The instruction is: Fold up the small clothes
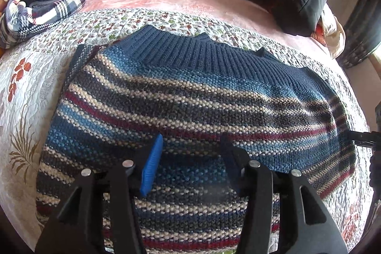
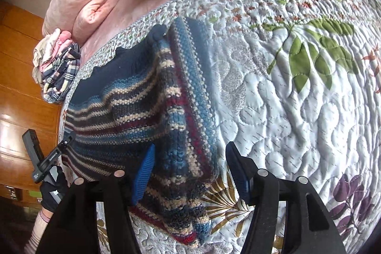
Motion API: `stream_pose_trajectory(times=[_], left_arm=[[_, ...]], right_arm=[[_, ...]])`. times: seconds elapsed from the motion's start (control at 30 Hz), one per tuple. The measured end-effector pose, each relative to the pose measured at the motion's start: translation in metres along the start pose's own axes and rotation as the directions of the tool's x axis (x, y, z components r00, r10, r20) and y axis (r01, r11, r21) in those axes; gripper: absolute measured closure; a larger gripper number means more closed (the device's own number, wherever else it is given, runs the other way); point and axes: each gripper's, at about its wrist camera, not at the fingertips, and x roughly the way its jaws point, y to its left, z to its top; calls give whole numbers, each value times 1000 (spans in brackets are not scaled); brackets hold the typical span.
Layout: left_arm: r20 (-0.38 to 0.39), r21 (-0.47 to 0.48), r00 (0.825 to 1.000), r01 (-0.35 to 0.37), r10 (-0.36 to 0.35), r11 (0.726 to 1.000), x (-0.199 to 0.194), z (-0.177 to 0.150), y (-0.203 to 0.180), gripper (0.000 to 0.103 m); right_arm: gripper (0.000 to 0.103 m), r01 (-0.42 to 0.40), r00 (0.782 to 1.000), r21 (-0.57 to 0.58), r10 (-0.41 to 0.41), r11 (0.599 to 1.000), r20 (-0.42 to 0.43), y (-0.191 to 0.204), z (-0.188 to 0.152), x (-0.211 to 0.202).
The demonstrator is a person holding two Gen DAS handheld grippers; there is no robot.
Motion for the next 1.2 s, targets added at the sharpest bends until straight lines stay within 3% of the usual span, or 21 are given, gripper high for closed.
stream_pose_trajectory(times=[0.17, 0.27, 0.43, 0.6, 0.87, 1.0, 1.2], left_arm=[[-6, 2, 1000, 6, -6, 1000, 4, -2, 2, 50], [-5, 5, 1000, 7, -7, 1000, 5, -3, 3, 49], [-7, -4, 1000, 22, -22, 1000, 6, -2, 6, 49], [-9, 1, 1000, 22, -22, 1000, 7, -2, 5, 49], [0, -2, 1000, 28, -28, 1000, 11, -3, 7, 47], [11, -18, 999, 37, -37, 999, 13, -5, 9, 46], [-7, -38, 999, 45, -46, 998, 5, -2, 11, 45]], right_arm=[[38, -47, 999, 39, 47, 998, 10, -7, 0, 9], [55, -67, 998, 22, 67, 998, 4, -2, 0, 11], [70, -74, 997, 5, 74, 997, 13, 7, 0, 10], [72, -38, 999, -16, 39, 999, 25, 10, -1, 15], [71, -75, 996, 36, 73, 997, 43, -2, -4, 20], [71, -52, 996, 22, 50, 998, 78, 1, -8, 21], [75, -22, 999, 61, 20, 998, 48, 12, 0, 11]])
